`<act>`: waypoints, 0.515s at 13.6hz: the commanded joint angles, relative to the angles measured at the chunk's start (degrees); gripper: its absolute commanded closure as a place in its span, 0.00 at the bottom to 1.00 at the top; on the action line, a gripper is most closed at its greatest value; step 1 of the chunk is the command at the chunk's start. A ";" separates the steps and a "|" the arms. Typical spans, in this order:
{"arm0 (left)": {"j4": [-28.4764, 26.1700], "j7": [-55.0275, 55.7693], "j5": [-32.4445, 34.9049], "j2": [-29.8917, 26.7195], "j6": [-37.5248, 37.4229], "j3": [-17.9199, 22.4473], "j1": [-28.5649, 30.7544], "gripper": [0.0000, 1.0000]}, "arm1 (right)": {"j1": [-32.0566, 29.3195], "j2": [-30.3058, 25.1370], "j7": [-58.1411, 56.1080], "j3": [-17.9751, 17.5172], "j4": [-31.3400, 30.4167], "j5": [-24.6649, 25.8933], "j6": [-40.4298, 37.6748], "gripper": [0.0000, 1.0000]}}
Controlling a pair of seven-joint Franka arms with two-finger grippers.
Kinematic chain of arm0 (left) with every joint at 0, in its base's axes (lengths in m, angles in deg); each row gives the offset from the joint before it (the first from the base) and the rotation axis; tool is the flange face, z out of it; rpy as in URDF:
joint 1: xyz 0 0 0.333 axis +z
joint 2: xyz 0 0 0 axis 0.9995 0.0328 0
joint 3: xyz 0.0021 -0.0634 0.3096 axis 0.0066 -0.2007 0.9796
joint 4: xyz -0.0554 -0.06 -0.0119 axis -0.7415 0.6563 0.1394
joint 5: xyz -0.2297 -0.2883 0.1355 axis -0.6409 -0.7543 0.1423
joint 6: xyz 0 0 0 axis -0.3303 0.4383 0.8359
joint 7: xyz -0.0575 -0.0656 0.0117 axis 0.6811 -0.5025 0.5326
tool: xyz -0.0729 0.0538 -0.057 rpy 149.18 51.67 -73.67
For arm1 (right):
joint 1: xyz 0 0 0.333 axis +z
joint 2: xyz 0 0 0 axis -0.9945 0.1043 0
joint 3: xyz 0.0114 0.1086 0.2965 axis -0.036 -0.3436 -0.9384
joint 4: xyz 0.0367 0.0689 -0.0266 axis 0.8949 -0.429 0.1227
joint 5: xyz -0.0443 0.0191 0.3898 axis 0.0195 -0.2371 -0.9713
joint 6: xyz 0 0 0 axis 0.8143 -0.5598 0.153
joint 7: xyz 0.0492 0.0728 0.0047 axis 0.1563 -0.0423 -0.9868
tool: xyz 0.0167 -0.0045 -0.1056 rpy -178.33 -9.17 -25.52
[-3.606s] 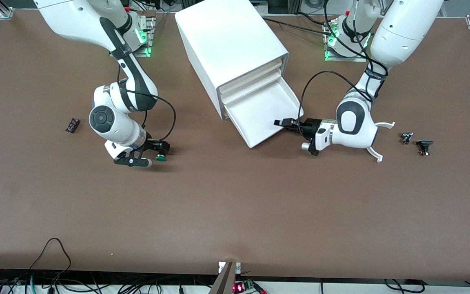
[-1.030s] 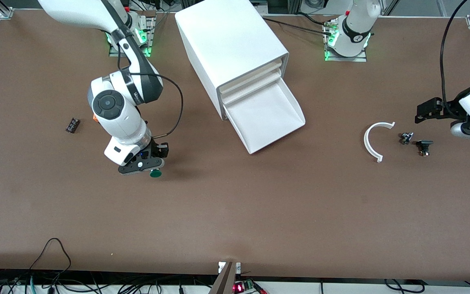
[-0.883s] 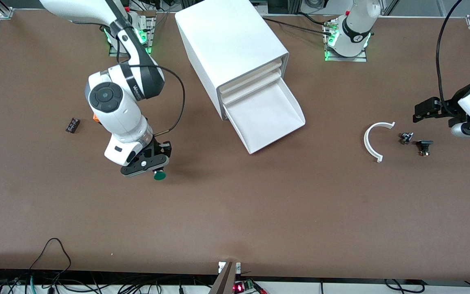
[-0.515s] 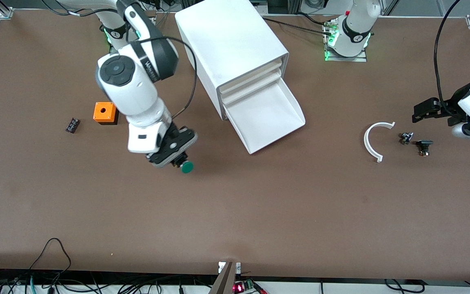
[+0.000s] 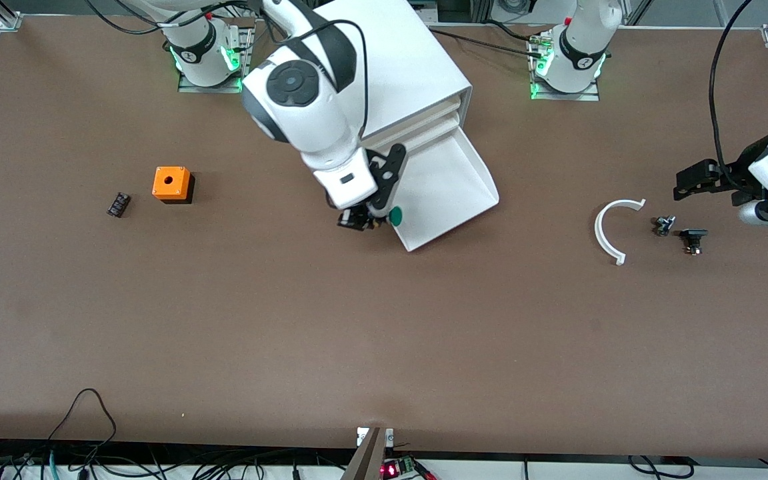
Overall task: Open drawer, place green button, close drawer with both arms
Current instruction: 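Carry the green button over the open drawer with the right gripper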
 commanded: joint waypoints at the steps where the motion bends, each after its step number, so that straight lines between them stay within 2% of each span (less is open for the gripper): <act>1: 0.46 0.88 0.91 -0.18 -0.54 -0.02 -0.30 0.00 | 4.56 4.60 -7.96 -0.55 8.71 5.98 -7.01 0.77; 4: 0.37 0.88 0.91 -0.18 -0.54 -0.02 -0.30 0.00 | 10.89 10.15 -9.82 -0.37 16.90 11.71 -13.78 0.77; 7: 0.37 0.88 0.99 -0.18 -0.54 -0.02 -0.30 0.00 | 12.49 11.65 -16.67 -0.37 17.10 13.49 -14.06 0.77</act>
